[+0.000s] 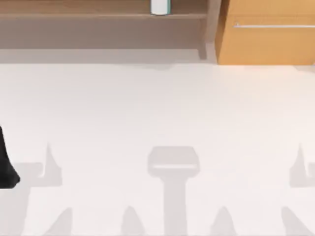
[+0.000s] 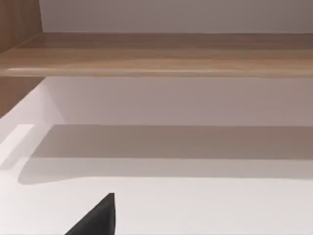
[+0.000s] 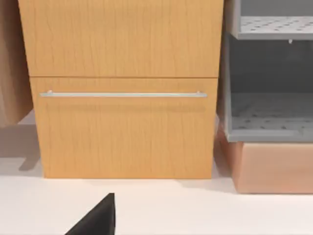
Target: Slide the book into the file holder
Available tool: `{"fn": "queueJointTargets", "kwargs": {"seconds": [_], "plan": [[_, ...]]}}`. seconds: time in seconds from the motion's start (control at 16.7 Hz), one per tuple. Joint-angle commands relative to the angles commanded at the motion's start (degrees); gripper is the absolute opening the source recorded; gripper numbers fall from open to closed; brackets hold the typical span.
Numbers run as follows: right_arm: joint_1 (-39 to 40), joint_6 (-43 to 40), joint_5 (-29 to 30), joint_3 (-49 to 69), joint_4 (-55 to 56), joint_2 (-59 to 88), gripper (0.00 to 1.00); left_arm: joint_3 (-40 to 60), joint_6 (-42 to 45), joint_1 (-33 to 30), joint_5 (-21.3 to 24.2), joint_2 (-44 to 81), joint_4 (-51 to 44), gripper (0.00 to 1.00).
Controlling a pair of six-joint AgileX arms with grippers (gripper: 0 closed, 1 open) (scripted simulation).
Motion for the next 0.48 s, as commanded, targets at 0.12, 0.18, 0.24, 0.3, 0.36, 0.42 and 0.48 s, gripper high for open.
{"fn": "queueJointTargets", "kwargs": {"seconds": [0.12, 0.18, 0.24, 0.3, 0.36, 0.42, 0.48], "plan": [[0.0, 0.0, 0.0, 0.0, 0.0, 0.0, 1.0, 0.0, 0.0, 0.0, 0.0, 0.0, 0.0, 1.0], [0.5, 0.0, 0.4, 0.5, 0.2, 0.6, 1.0, 0.0, 0.0, 0.0, 0.0, 0.0, 0.0, 1.0], [1.4, -0.1, 1.2, 1.4, 0.5, 1.7, 1.0, 0.0, 0.0, 0.0, 0.0, 0.0, 0.0, 1.0], [2.7, -0.1, 2.3, 2.9, 1.0, 3.5, 1.0, 0.0, 0.0, 0.0, 0.0, 0.0, 0.0, 1.0], [4.5, -0.2, 3.8, 4.7, 1.6, 5.8, 1.0, 0.0, 0.0, 0.0, 0.0, 0.0, 0.0, 1.0], [6.5, -0.2, 5.6, 7.0, 2.4, 8.8, 1.0, 0.0, 0.0, 0.0, 0.0, 0.0, 0.0, 1.0], [8.8, -0.3, 7.6, 9.7, 3.3, 12.3, 1.0, 0.0, 0.0, 0.0, 0.0, 0.0, 0.0, 1.0]]}}
